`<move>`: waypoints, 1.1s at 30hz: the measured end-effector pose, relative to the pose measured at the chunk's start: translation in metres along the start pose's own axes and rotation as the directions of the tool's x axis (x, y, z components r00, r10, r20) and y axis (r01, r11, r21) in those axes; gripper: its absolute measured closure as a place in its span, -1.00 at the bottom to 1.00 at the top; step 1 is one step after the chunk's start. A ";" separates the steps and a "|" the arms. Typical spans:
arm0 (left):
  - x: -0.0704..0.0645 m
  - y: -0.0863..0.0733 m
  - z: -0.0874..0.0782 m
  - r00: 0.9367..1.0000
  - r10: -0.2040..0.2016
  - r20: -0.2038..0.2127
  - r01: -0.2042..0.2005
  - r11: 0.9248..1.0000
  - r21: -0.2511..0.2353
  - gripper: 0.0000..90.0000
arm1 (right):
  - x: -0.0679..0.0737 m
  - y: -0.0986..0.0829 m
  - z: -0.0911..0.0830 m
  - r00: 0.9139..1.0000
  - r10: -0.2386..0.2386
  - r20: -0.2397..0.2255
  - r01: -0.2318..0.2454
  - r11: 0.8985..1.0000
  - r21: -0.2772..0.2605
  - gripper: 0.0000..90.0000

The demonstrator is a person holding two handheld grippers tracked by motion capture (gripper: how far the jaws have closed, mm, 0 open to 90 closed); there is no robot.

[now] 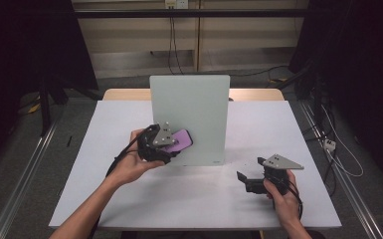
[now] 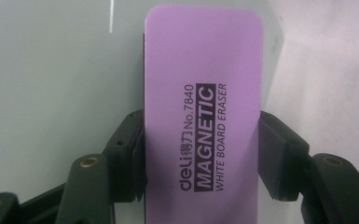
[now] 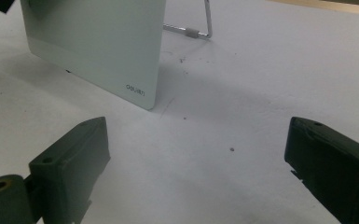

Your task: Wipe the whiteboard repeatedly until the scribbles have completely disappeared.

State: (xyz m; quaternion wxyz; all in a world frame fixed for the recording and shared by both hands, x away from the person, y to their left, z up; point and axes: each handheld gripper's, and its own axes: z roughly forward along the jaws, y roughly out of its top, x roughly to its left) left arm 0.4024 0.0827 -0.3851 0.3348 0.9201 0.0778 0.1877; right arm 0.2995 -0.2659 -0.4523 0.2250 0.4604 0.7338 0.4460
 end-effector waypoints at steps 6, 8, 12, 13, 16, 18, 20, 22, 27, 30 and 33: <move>-0.015 -0.004 0.015 0.998 0.051 0.031 -0.053 0.998 0.046 -0.09 | 0.000 0.000 0.000 1.000 0.003 0.002 -0.003 1.000 -0.002 -0.85; -0.020 -0.008 0.020 0.998 0.048 0.045 -0.050 0.997 0.054 -0.09 | 0.000 0.000 -0.001 1.000 0.004 0.001 -0.004 1.000 -0.002 -0.85; -0.025 -0.016 0.024 0.997 0.056 0.057 -0.061 0.995 0.077 -0.09 | 0.000 0.000 -0.001 1.000 0.003 0.003 -0.003 1.000 -0.003 -0.85; -0.024 -0.018 0.023 0.996 0.058 0.060 -0.063 0.995 0.081 -0.09 | -0.001 0.000 -0.001 1.000 0.004 0.003 -0.004 1.000 -0.003 -0.85; -0.018 -0.020 0.016 0.998 0.030 0.050 -0.033 0.997 0.065 -0.09 | 0.000 0.000 -0.001 1.000 0.006 0.002 -0.006 1.000 -0.004 -0.85; -0.012 -0.021 0.009 0.999 0.014 0.031 -0.015 0.999 0.039 -0.09 | 0.000 0.000 -0.001 1.000 0.008 0.002 -0.008 1.000 -0.001 -0.85; -0.005 -0.021 0.001 1.000 -0.009 0.018 0.009 1.000 0.021 -0.09 | 0.000 0.000 -0.001 1.000 0.005 0.002 -0.005 1.000 -0.002 -0.85; 0.000 -0.021 -0.006 1.000 -0.019 -0.001 0.019 1.000 0.009 -0.09 | 0.000 0.000 -0.001 1.000 0.005 0.002 -0.005 1.000 -0.001 -0.85; 0.011 -0.018 -0.019 0.999 -0.041 -0.036 0.041 0.999 -0.017 -0.09 | 0.000 0.000 0.000 1.000 0.000 0.003 0.000 1.000 -0.002 -0.85; 0.018 -0.016 -0.027 0.996 -0.065 -0.059 0.062 0.997 -0.049 -0.09 | 0.000 0.000 0.000 1.000 0.000 0.002 0.000 1.000 -0.001 -0.85; 0.023 -0.016 -0.033 0.994 -0.085 -0.076 0.080 0.994 -0.071 -0.09 | 0.000 0.000 0.000 1.000 0.002 0.002 -0.002 1.000 0.000 -0.85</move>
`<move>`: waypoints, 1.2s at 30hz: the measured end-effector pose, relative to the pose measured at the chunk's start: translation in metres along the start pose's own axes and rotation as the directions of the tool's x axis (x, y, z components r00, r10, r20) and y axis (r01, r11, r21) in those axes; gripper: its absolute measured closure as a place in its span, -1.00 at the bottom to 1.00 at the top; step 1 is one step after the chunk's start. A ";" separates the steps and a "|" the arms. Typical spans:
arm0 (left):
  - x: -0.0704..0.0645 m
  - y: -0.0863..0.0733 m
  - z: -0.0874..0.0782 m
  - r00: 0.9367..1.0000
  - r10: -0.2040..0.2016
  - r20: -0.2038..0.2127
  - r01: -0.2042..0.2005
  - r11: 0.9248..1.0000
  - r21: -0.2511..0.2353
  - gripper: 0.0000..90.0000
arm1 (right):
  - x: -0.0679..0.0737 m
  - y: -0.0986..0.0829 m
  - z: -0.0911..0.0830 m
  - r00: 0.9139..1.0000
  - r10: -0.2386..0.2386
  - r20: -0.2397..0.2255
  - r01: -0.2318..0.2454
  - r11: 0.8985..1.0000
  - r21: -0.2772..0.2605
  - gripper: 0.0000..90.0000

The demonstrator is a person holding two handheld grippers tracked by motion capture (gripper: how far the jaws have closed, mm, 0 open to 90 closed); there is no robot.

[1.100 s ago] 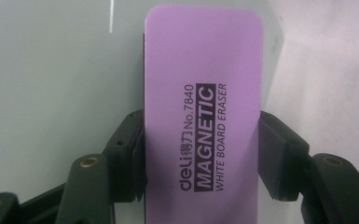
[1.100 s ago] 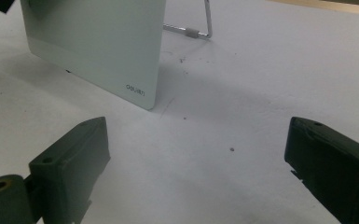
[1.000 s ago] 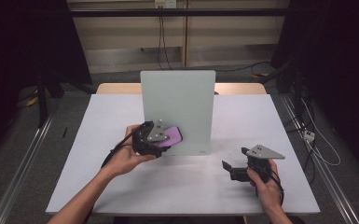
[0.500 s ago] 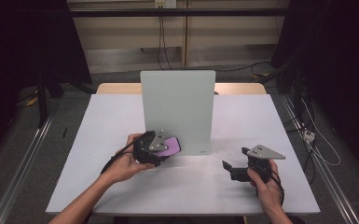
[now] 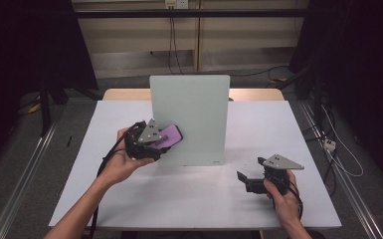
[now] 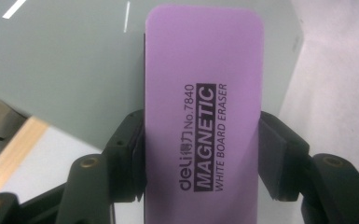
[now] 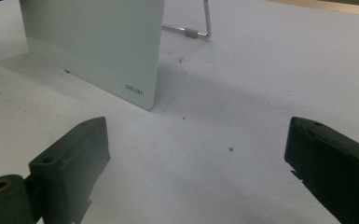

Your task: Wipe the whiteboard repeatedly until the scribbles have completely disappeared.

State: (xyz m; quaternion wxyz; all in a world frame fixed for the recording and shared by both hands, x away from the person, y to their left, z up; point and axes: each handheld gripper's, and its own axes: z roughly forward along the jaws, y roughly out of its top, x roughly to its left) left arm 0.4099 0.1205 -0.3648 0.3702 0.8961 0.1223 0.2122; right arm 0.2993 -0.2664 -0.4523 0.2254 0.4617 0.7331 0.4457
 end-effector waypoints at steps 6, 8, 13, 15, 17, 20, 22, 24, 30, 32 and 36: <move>-0.004 -0.002 0.002 1.000 0.007 -0.009 -0.007 1.000 0.011 -0.09 | 0.000 0.000 0.000 1.000 0.001 0.000 -0.001 1.000 -0.002 -0.85; -0.006 -0.004 0.004 1.000 0.009 -0.001 -0.009 1.000 0.019 -0.09 | 0.001 0.000 0.000 1.000 0.003 0.000 -0.003 1.000 -0.002 -0.85; -0.017 -0.012 0.014 0.999 0.017 0.028 -0.018 0.998 0.053 -0.09 | 0.000 0.000 0.000 1.000 -0.002 0.001 0.002 1.000 0.000 -0.85; -0.022 -0.015 0.019 0.999 0.021 0.044 -0.024 0.998 0.066 -0.09 | 0.001 0.000 0.001 1.000 0.000 -0.002 0.000 1.000 0.001 -0.85; -0.025 -0.016 0.022 0.998 0.020 0.055 -0.024 0.997 0.075 -0.09 | 0.001 0.000 0.001 1.000 0.000 -0.003 0.000 1.000 0.002 -0.85; -0.028 -0.018 0.025 0.997 0.017 0.071 -0.023 0.996 0.089 -0.09 | 0.001 0.000 0.001 1.000 -0.003 -0.002 0.003 1.000 0.001 -0.85; -0.031 -0.019 0.029 0.997 0.015 0.080 -0.023 0.995 0.095 -0.09 | 0.000 0.000 0.000 1.000 -0.005 0.000 0.005 1.000 0.000 -0.85; -0.036 -0.021 0.034 0.995 0.027 0.093 -0.038 0.992 0.117 -0.09 | 0.000 0.000 0.000 1.000 -0.003 0.000 0.003 1.000 -0.001 -0.85; -0.043 -0.022 0.043 0.990 0.024 0.138 -0.044 0.989 0.144 -0.09 | 0.001 0.000 0.001 1.000 -0.007 -0.003 0.007 1.000 -0.001 -0.85; -0.043 -0.022 0.043 0.991 0.018 0.132 -0.037 0.990 0.138 -0.09 | 0.000 0.000 0.000 1.000 -0.005 -0.003 0.005 1.000 0.000 -0.84; -0.040 -0.024 0.041 0.989 -0.008 0.144 -0.010 0.992 0.127 -0.09 | 0.000 0.000 0.000 1.000 -0.006 -0.003 0.006 1.000 0.000 -0.84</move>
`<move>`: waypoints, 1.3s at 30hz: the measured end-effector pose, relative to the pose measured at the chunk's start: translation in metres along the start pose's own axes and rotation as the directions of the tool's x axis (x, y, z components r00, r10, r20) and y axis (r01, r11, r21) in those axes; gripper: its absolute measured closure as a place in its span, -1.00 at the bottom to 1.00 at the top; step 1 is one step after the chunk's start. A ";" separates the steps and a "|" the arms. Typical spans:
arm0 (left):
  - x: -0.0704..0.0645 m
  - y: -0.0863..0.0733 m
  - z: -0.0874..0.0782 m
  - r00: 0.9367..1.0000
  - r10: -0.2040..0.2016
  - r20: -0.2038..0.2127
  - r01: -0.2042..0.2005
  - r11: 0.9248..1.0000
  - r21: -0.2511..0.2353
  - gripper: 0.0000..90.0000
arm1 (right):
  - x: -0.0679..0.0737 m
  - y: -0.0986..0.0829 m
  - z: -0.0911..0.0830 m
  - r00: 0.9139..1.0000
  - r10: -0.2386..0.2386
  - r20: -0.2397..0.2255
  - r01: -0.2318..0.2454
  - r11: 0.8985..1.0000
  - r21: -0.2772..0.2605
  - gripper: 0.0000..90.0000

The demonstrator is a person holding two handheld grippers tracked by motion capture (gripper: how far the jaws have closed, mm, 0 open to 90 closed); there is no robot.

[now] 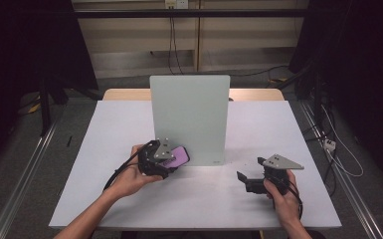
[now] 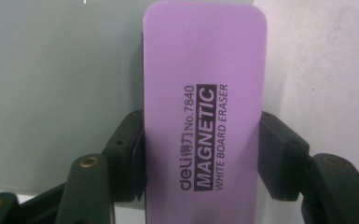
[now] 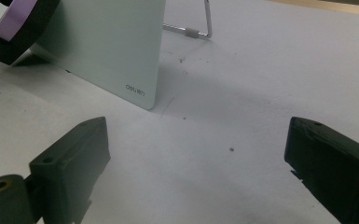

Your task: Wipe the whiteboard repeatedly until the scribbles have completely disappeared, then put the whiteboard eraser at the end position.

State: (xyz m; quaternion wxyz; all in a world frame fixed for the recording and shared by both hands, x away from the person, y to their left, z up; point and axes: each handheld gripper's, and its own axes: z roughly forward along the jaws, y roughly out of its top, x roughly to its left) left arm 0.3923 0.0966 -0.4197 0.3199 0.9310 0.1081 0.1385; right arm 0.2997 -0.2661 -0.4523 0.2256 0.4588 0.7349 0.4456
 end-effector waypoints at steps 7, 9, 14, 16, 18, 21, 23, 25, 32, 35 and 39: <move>0.009 -0.005 -0.015 0.998 -0.064 -0.012 0.063 0.997 -0.048 -0.09 | 0.001 0.001 0.003 1.000 0.010 -0.004 -0.010 1.000 0.000 -0.85; 0.011 -0.007 -0.019 0.997 -0.076 -0.010 0.075 0.995 -0.061 -0.09 | 0.001 0.002 0.004 1.000 0.012 -0.003 -0.012 1.000 0.001 -0.84; 0.016 -0.009 -0.030 0.994 -0.110 0.000 0.109 0.988 -0.106 -0.09 | 0.000 0.002 0.005 1.000 0.013 -0.004 -0.013 1.000 0.002 -0.85; 0.017 -0.009 -0.034 0.993 -0.114 0.005 0.114 0.988 -0.109 -0.09 | 0.001 0.002 0.005 1.000 0.013 -0.005 -0.013 1.000 0.005 -0.84; 0.017 -0.009 -0.037 0.992 -0.124 0.008 0.124 0.985 -0.119 -0.09 | 0.001 0.002 0.005 1.000 0.008 -0.007 -0.008 1.000 0.003 -0.85; 0.018 -0.009 -0.042 0.989 -0.143 0.030 0.146 0.979 -0.143 -0.09 | 0.001 0.002 0.004 1.000 0.009 -0.008 -0.009 1.000 0.000 -0.84; 0.020 -0.010 -0.046 0.988 -0.151 0.044 0.156 0.977 -0.148 -0.09 | 0.001 0.002 0.003 1.000 0.011 -0.008 -0.011 1.000 0.002 -0.85; 0.020 -0.010 -0.049 0.986 -0.159 0.042 0.164 0.974 -0.156 -0.09 | 0.001 0.002 0.003 1.000 0.004 -0.010 -0.004 1.000 0.001 -0.85; 0.020 -0.010 -0.052 0.979 -0.188 0.083 0.199 0.967 -0.157 -0.09 | 0.001 0.001 0.001 1.000 -0.001 -0.018 0.001 1.000 0.000 -0.84; 0.017 -0.009 -0.051 0.979 -0.179 0.098 0.192 0.970 -0.147 -0.09 | 0.000 0.001 0.001 1.000 0.005 -0.014 -0.005 1.000 -0.003 -0.84; 0.012 -0.008 -0.054 0.977 -0.175 0.120 0.192 0.970 -0.148 -0.09 | 0.000 0.003 0.005 1.000 0.015 -0.013 -0.015 1.000 0.000 -0.84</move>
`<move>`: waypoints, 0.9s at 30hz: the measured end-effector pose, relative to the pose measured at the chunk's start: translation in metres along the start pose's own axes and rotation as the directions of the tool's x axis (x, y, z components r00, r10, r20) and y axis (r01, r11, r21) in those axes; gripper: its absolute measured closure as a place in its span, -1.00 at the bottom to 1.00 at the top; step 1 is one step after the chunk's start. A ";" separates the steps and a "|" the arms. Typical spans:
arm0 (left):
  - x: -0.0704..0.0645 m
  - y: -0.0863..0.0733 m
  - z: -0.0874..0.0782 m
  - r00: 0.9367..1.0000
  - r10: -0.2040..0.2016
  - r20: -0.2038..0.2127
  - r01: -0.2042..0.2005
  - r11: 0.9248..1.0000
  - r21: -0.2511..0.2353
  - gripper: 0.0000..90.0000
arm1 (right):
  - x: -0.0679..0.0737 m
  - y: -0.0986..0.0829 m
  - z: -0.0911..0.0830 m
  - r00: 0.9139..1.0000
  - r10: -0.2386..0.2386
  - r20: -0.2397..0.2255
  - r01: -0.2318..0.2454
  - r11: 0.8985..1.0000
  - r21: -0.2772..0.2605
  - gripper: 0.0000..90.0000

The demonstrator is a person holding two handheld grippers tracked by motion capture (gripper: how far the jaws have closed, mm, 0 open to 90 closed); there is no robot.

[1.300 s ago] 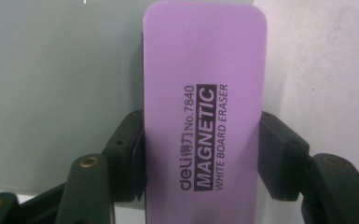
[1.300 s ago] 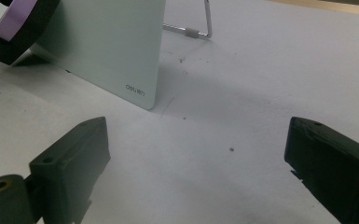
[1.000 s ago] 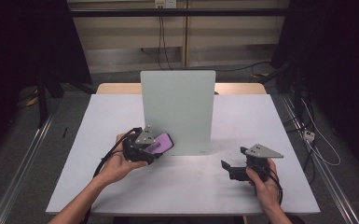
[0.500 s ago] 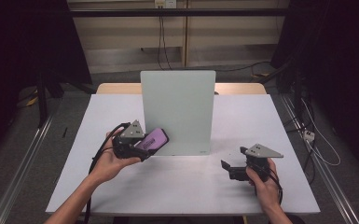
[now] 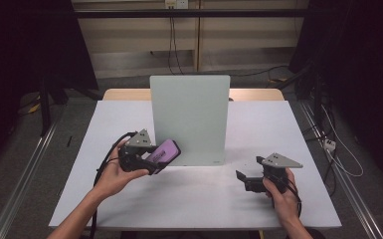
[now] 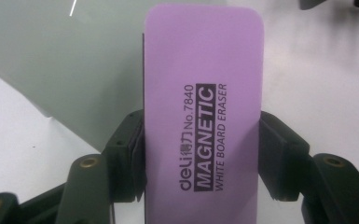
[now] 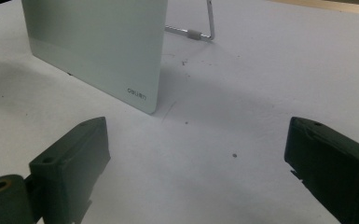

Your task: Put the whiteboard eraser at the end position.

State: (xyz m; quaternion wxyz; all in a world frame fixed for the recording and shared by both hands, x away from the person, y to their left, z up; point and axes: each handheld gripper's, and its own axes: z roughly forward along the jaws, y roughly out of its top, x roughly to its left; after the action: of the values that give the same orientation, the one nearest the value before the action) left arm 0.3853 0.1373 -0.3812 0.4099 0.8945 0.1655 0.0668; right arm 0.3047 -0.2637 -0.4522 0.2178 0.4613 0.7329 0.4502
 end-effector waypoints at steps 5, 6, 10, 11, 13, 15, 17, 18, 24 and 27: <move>-0.005 0.002 0.000 0.999 0.007 0.035 -0.007 1.000 0.021 -0.09 | 0.000 0.000 0.003 1.000 -0.002 0.003 0.002 1.000 0.004 -0.84; -0.007 0.002 0.001 0.999 0.005 0.043 -0.006 1.000 0.021 -0.09 | 0.000 0.001 0.003 1.000 -0.002 0.001 0.002 1.000 0.003 -0.84; -0.009 0.002 0.005 0.999 0.009 0.053 -0.011 0.999 0.041 -0.09 | 0.001 0.000 0.002 1.000 -0.014 -0.010 0.014 1.000 0.004 -0.84; -0.010 0.002 0.006 0.999 0.006 0.047 -0.008 0.999 0.049 -0.09 | 0.002 0.000 0.002 1.000 -0.013 -0.012 0.013 1.000 0.001 -0.84; -0.012 0.002 0.008 0.998 0.002 0.058 -0.006 0.998 0.060 -0.09 | 0.001 0.000 0.001 1.000 -0.013 -0.014 0.013 1.000 0.000 -0.84; -0.013 0.002 0.010 0.998 0.004 0.064 -0.009 0.998 0.069 -0.09 | 0.001 0.000 0.001 1.000 -0.013 -0.014 0.013 1.000 0.000 -0.84; -0.014 0.003 0.010 0.998 0.001 0.059 -0.006 0.997 0.080 -0.09 | 0.001 0.000 0.001 1.000 -0.015 -0.019 0.015 1.000 -0.002 -0.84; -0.015 0.003 0.010 0.999 0.005 0.054 -0.009 0.996 0.087 -0.09 | 0.001 -0.001 0.001 1.000 -0.015 -0.022 0.015 1.000 -0.003 -0.84; -0.017 0.004 0.015 0.999 0.005 0.050 -0.010 0.994 0.105 -0.09 | 0.000 -0.001 -0.001 1.000 -0.007 -0.025 0.007 1.000 -0.006 -0.84; -0.018 0.005 0.018 0.998 0.008 0.058 -0.015 0.993 0.117 -0.09 | 0.000 -0.001 -0.001 1.000 -0.003 -0.025 0.002 1.000 -0.007 -0.84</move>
State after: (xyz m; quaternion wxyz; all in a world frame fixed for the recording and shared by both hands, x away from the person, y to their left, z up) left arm 0.3738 0.1151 -0.3891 0.3609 0.9195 0.1523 0.0336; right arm 0.3032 -0.2645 -0.4529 0.2108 0.4539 0.7345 0.4582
